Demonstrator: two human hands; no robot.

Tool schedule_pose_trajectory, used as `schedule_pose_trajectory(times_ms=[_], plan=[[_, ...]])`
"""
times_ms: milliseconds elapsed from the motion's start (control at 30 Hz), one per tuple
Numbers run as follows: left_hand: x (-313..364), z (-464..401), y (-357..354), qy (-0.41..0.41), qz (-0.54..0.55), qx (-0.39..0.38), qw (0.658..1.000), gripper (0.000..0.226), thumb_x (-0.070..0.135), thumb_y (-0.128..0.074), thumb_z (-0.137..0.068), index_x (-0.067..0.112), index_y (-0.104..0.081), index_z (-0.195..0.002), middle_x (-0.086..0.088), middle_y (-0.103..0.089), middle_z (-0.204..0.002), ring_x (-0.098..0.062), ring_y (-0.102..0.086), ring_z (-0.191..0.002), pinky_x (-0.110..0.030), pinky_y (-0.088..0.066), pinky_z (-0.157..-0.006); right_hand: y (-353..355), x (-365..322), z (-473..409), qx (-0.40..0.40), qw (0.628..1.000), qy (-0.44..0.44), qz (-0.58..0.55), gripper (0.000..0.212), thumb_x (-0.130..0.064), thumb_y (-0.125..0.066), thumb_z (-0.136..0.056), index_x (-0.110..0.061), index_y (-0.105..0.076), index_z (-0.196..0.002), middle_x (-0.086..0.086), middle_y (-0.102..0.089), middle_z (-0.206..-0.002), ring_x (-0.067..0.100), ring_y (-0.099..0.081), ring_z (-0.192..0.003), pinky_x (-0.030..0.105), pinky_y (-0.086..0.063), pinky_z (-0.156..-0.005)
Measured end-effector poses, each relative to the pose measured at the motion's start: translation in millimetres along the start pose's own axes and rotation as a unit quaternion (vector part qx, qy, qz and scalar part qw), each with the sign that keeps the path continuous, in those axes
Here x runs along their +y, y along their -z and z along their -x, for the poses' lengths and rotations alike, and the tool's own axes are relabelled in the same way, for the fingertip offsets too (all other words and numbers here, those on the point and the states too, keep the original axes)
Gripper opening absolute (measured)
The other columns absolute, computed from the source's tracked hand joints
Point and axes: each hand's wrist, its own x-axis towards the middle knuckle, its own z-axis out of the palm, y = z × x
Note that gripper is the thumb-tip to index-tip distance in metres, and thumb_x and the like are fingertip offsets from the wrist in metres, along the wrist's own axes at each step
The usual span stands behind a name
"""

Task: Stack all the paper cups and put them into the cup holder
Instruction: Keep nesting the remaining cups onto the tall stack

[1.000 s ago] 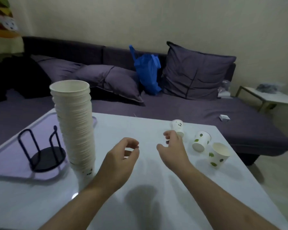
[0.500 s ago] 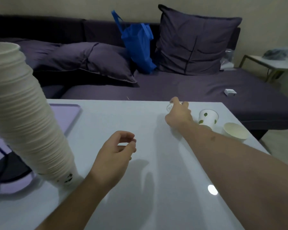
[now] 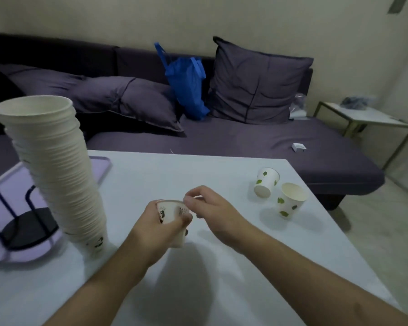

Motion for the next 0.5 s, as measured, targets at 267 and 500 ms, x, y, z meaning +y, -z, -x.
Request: schedule_pose_trajectory(times_ms=[267,500], plan=[[1.3,23.0,0.3,-0.002,-0.002,0.034,0.999,0.045,0.033,-0.084,-0.086,0.030,-0.056,-0.122,-0.003,-0.074,-0.105,-0.015,-0.079,-0.083,-0.039,-0.065,-0.080,82.6,28.0,-32.6,0.217,0.872,0.006,0.440,0.054,-0.021,-0.065,-0.088,-0.010,-0.046,-0.137,0.011,-0.049,-0.138,0.033,-0.047,-0.128,0.042,-0.040,-0.107],[-4.7,12.0,-3.7,-0.002,0.006,0.029,1.000,0.049,0.033,-0.086,-0.084,0.032,-0.055,-0.122,-0.005,-0.074,-0.103,-0.018,-0.080,-0.083,-0.048,-0.065,-0.084,138.9,50.6,-88.1,0.196,0.719,-0.151,0.649,0.083,-0.036,-0.062,-0.085,-0.004,-0.030,-0.155,0.023,-0.047,-0.152,0.041,-0.037,-0.145,0.049,-0.020,-0.126]])
